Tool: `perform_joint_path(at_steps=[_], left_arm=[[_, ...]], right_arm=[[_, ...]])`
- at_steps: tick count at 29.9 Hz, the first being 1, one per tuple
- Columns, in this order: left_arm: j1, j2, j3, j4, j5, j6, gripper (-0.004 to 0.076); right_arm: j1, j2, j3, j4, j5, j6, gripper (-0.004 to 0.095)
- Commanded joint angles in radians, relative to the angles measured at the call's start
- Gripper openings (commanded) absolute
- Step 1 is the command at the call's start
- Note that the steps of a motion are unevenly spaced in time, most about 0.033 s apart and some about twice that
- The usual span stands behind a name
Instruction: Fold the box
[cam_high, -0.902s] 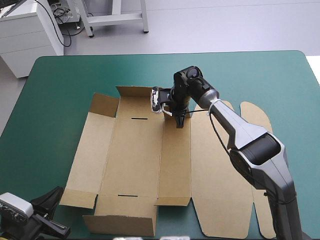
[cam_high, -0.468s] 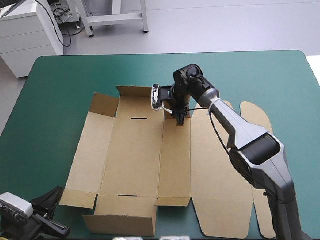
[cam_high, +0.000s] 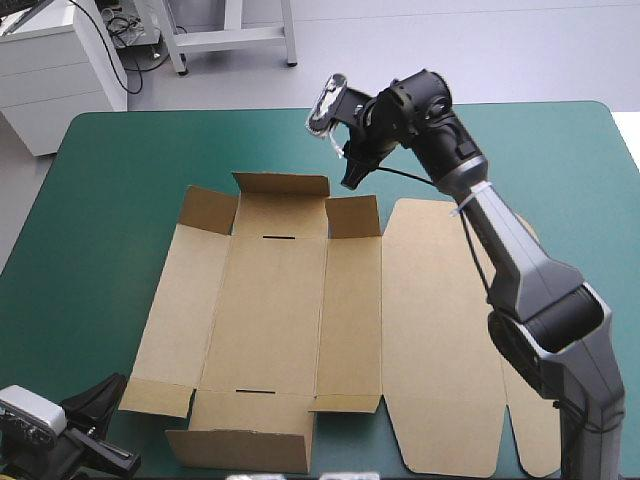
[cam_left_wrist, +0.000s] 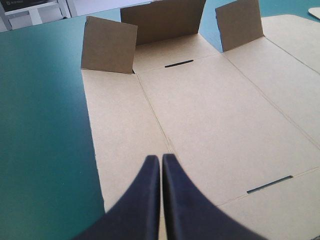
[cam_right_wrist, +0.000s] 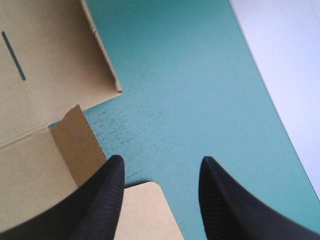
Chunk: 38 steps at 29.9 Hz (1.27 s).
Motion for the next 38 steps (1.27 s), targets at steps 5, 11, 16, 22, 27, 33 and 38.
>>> perform_joint_path(at_steps=[5, 11, 16, 22, 27, 33, 38], left_arm=[[-0.003, -0.005, -0.021, 0.009, -0.074, -0.005, -0.0008], [-0.003, -0.005, -0.021, 0.009, -0.074, -0.005, -0.0008], [-0.003, -0.005, -0.021, 0.009, -0.074, -0.003, -0.0008], [-0.003, -0.005, -0.021, 0.009, -0.074, -0.001, -0.0008], [-0.003, -0.005, -0.021, 0.009, -0.074, -0.001, -0.0008], [-0.003, -0.005, -0.021, 0.009, -0.074, -0.001, -0.0008], [-0.003, -0.005, -0.021, 0.009, -0.074, -0.001, -0.0008]], right_arm=[[-0.029, -0.301, -0.034, -0.023, 0.008, 0.212, 0.0260], [-0.029, -0.505, 0.019, -0.023, 0.008, 0.317, -0.0017], [-0.029, -0.714, 0.258, -0.023, 0.008, 0.366, -0.0018], [-0.029, -0.971, 0.647, -0.032, -0.015, 0.439, -0.0018], [-0.029, -1.203, 1.027, -0.030, -0.160, 0.542, -0.0016], [-0.029, -1.449, 1.457, -0.026, -0.417, 0.645, -0.0016], [-0.029, -1.611, 1.701, -0.026, -0.527, 0.685, -0.0016]])
